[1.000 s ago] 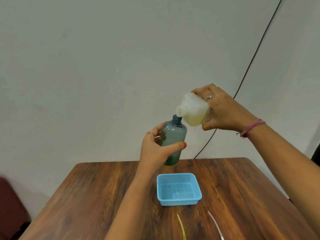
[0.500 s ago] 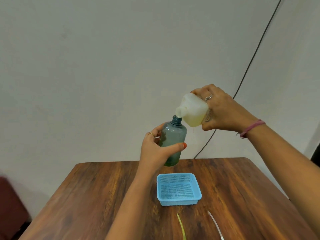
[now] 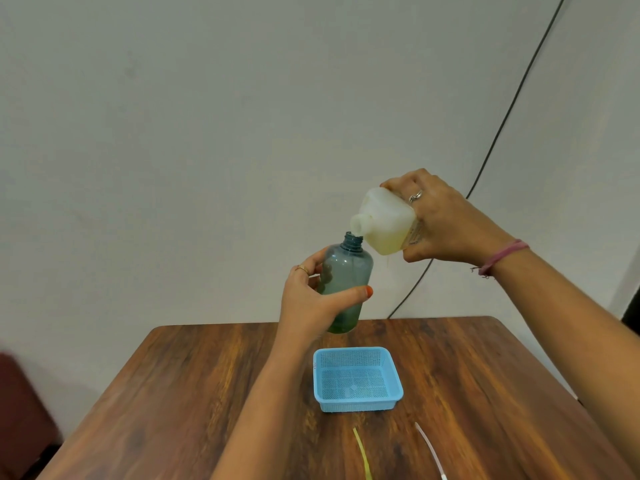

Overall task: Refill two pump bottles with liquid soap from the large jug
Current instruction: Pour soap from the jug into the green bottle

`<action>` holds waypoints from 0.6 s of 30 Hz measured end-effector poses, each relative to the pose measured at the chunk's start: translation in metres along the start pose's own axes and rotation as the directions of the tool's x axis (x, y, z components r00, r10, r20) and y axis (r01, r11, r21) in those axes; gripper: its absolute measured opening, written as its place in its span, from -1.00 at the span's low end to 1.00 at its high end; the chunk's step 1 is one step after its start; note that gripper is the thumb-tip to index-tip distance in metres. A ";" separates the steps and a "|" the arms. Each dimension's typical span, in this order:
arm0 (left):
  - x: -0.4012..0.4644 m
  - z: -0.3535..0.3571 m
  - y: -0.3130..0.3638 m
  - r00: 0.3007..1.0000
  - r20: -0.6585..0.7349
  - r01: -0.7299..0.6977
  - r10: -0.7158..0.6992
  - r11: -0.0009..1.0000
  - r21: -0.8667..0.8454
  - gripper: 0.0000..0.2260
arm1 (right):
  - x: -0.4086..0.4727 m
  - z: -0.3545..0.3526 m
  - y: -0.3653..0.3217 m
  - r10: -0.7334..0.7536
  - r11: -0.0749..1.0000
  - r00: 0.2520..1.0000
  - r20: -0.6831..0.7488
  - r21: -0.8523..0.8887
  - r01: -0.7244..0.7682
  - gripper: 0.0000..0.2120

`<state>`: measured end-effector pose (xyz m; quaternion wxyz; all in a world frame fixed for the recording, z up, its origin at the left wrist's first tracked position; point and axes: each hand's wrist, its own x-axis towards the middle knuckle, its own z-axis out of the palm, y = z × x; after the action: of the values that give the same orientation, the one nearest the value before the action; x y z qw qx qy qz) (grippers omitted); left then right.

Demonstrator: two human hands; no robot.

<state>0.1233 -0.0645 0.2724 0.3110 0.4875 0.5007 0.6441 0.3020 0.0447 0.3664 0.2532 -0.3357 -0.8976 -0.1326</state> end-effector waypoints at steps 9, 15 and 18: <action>0.000 0.001 0.001 1.000 0.008 -0.002 0.002 1.000 -0.003 -0.39 | 0.000 0.001 0.001 0.001 1.000 1.000 0.001 0.000 -0.001 -0.05; 0.002 0.001 0.001 1.000 0.015 -0.006 0.006 1.000 -0.006 -0.43 | 0.000 0.001 0.002 0.001 1.000 1.000 0.006 -0.010 -0.001 -0.04; 0.002 0.001 0.001 1.000 0.015 -0.006 0.006 1.000 -0.006 -0.41 | 0.001 0.001 0.002 0.006 1.000 1.000 0.008 -0.013 -0.006 -0.04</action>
<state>0.1236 -0.0627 0.2745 0.3142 0.4930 0.4951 0.6427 0.3026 0.0475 0.3666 0.2481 -0.3404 -0.8967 -0.1361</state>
